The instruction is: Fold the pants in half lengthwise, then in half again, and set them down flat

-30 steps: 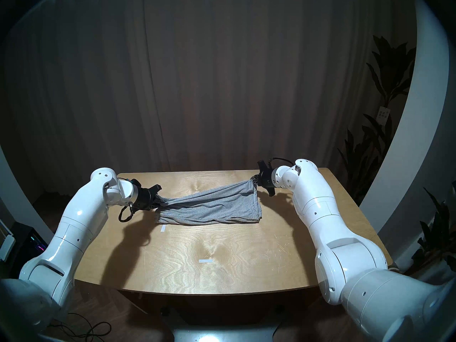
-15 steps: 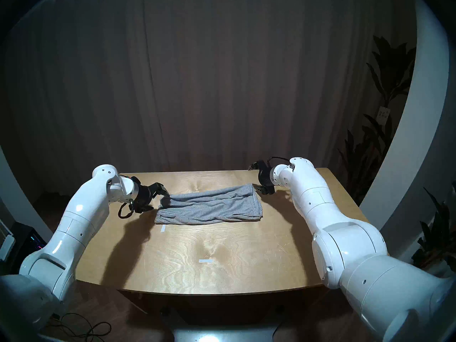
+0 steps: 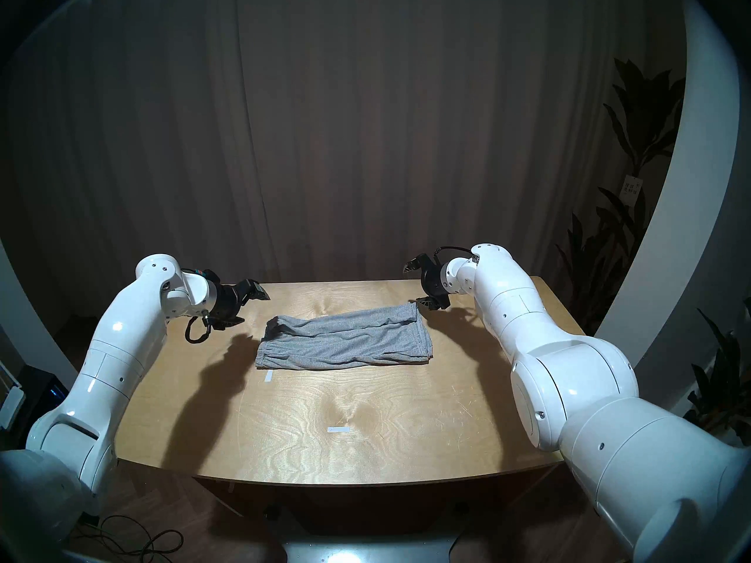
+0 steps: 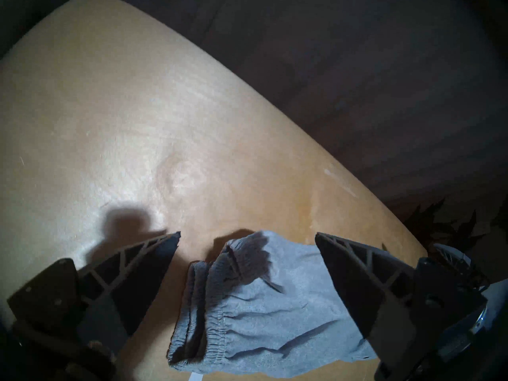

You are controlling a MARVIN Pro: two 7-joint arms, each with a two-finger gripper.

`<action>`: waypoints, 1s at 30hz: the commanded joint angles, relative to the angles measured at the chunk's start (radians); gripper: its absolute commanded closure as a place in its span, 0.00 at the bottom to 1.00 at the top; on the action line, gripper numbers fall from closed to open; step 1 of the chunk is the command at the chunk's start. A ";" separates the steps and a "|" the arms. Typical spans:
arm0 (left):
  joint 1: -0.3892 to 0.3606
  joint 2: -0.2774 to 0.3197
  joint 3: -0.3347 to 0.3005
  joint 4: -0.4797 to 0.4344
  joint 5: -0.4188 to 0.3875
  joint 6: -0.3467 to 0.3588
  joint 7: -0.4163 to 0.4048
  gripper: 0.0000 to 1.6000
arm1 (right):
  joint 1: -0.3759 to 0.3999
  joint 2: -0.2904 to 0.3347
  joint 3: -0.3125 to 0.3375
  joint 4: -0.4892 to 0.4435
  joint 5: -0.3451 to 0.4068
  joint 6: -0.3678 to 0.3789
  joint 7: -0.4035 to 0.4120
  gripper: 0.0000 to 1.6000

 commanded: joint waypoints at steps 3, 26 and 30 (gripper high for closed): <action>0.079 0.072 -0.105 -0.148 -0.026 -0.040 -0.022 0.00 | 0.055 0.053 0.032 -0.043 0.029 0.079 0.003 0.00; 0.368 0.108 -0.169 -0.347 -0.084 -0.013 -0.055 0.00 | -0.168 0.148 0.124 -0.148 0.153 0.251 -0.016 0.00; 0.417 0.107 -0.199 -0.375 -0.107 -0.019 -0.069 0.00 | -0.217 0.162 0.144 -0.201 0.184 0.251 0.000 0.00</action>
